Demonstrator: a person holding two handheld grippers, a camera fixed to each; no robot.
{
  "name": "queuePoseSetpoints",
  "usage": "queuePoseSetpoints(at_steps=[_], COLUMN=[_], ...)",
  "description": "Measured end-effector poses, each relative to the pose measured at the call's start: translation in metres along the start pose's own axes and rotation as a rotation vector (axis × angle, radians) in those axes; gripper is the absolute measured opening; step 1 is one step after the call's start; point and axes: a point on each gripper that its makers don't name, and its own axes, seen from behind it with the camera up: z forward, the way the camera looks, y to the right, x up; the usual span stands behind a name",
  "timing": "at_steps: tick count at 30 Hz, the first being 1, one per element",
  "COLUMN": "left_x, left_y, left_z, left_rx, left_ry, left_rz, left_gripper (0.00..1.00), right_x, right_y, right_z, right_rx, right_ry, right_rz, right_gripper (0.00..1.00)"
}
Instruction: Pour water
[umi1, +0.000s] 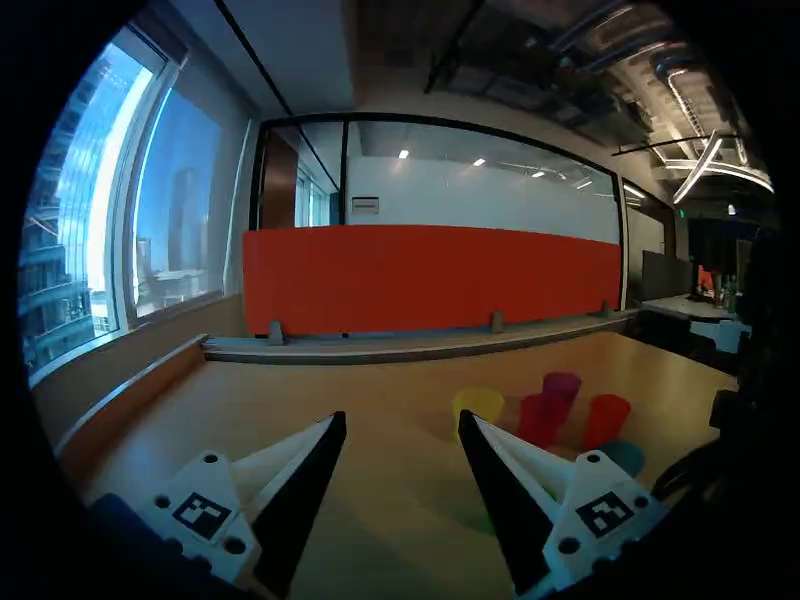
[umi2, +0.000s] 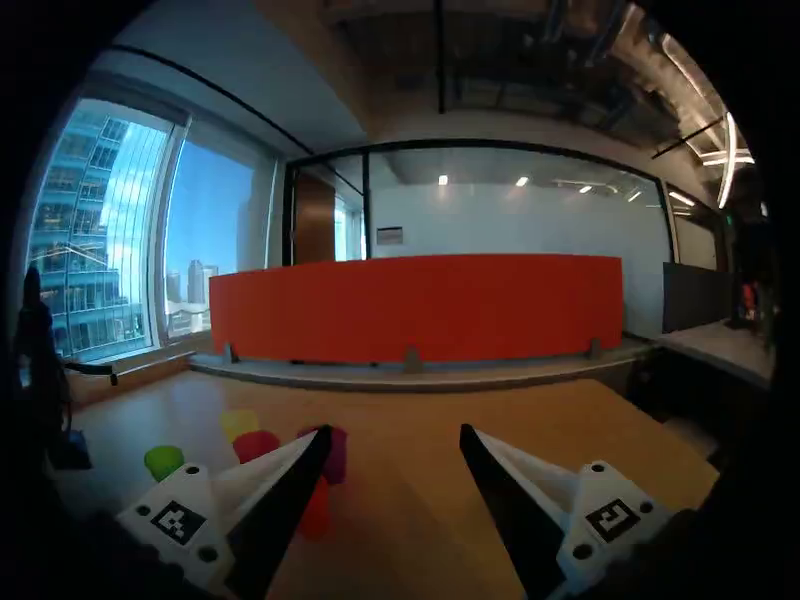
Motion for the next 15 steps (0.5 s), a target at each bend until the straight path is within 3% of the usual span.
queuePoseSetpoints(at_steps=[7, 15], left_x=[0.022, 0.037], left_y=[-0.001, 0.001], left_z=[-0.005, -0.012], left_rx=[0.033, 0.055], left_ry=[0.072, 0.130], left_rz=[0.009, 0.003], left_gripper=[0.83, 0.83], right_x=[0.014, 0.017], right_y=[0.019, 0.031], right_z=[-0.001, -0.006], right_rx=[-0.094, -0.160], right_ry=[0.072, 0.111], right_rz=[-0.017, -0.022], right_gripper=[0.99, 0.99])
